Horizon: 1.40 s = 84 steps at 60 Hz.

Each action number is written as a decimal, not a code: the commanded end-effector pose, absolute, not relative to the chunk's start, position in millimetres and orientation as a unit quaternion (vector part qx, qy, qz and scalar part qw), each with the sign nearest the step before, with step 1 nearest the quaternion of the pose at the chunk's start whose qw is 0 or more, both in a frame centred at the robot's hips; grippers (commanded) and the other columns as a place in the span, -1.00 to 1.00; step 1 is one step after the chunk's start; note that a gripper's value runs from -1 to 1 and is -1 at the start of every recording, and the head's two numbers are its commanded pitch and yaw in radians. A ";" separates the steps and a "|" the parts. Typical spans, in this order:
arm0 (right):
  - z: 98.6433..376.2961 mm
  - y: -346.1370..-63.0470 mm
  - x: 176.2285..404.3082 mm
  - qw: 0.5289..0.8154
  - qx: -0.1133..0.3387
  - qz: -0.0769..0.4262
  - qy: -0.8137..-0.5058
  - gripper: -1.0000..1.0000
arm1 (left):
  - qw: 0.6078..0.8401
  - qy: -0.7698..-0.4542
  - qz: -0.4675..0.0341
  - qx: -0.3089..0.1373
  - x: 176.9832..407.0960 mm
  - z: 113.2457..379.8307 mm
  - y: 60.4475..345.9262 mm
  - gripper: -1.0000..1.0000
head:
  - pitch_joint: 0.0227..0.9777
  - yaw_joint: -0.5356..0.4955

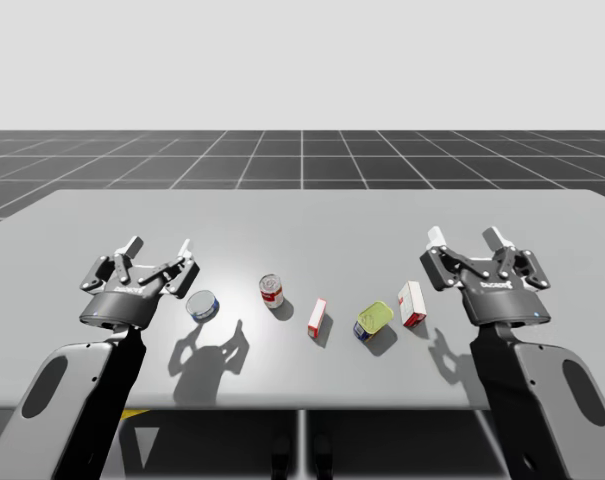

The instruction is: Grasp the gelatin box and hold it up.

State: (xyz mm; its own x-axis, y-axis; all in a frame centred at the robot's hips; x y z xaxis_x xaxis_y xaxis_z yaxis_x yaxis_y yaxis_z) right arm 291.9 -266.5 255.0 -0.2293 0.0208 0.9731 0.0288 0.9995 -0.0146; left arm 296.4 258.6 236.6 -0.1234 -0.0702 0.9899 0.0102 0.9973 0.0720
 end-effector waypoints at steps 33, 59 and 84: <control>250.9 -266.6 296.5 0.637 -0.006 0.004 -0.771 -1.00 | 0.666 -0.744 -0.036 0.026 297.4 235.5 258.5 -1.00 | 0.18 0.05; 247.2 -266.2 299.8 0.643 -0.009 0.005 -0.766 -1.00 | 0.668 -0.742 -0.047 0.023 297.9 235.4 255.0 -1.00 | 0.78 -0.09; 248.6 -266.9 298.9 0.640 -0.015 0.004 -0.768 -1.00 | 0.689 -0.714 -0.100 -0.078 252.0 256.7 207.1 -1.00 | 0.76 -0.07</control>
